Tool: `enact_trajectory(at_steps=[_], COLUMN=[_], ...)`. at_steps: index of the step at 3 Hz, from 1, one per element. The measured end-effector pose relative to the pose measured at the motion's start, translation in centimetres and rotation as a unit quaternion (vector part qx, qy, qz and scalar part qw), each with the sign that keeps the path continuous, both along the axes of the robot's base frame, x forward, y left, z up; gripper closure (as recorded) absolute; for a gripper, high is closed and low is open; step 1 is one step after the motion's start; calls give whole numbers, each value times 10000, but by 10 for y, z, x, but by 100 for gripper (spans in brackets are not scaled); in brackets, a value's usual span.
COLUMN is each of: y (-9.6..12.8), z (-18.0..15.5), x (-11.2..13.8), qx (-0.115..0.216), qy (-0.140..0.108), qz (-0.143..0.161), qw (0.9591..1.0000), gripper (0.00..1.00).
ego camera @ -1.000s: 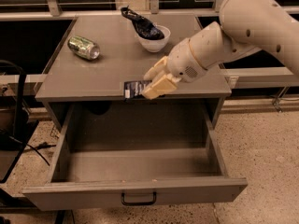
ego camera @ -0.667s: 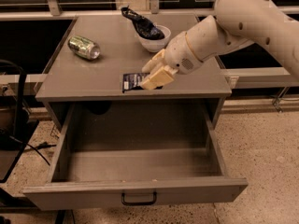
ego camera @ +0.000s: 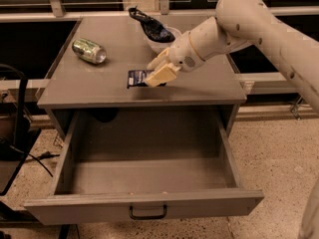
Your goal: Pick rxbar blueberry from top drawer and place on counter
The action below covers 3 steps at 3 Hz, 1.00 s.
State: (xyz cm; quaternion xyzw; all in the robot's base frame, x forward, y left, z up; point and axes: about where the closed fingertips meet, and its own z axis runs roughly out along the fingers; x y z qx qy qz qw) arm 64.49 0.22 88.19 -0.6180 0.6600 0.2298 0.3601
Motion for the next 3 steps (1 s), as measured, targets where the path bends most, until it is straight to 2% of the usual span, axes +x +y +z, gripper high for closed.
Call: enact_trajectory(at_steps=[1, 3], y=[5, 9], z=[-18, -42], x=[13, 16], qx=[148, 254], qy=[131, 334], qz=[-62, -115], qw=[9998, 9991], gripper=[100, 100])
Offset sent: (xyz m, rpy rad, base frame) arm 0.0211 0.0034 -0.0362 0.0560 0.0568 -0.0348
